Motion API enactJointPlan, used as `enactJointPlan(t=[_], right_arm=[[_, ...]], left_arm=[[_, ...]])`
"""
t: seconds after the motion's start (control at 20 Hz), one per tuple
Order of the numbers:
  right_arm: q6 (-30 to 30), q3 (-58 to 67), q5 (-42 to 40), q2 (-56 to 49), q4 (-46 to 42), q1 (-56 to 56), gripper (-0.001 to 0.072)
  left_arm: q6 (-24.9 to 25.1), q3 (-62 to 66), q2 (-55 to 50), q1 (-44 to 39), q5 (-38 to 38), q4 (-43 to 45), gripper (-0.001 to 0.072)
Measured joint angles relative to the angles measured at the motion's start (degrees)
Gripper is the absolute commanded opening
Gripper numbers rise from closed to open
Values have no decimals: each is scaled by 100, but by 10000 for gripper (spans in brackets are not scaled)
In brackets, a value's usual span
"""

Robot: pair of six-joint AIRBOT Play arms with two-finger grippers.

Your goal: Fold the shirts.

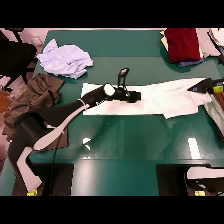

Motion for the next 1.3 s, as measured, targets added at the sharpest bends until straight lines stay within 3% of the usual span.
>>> enactJointPlan(t=[0.55, 0.85, 0.95, 1.1, 1.2, 1.3], right_arm=[[697, 444, -142, 245, 422, 2380, 14], [1178, 452, -833, 302, 448, 3375, 14], [1414, 463, -1110, 304, 448, 3659, 14], [1749, 710, -1646, 151, 457, 4221, 14], [1945, 1091, -2028, -155, 459, 4690, 14], [2208, 1596, -2385, -636, 470, 5198, 14]], left_arm=[[-149, 411, -540, 195, 42, 87, 20], [-365, 852, -315, 817, -946, 498, 18], [-809, 1010, 109, 1139, -1663, 1427, 20], [-1451, 1123, 1045, 1650, -3309, 3641, 21], [-1639, 1156, 1757, 2022, -4076, 4996, 21], [-1744, 1178, 2586, 2402, -4481, 5818, 21]])
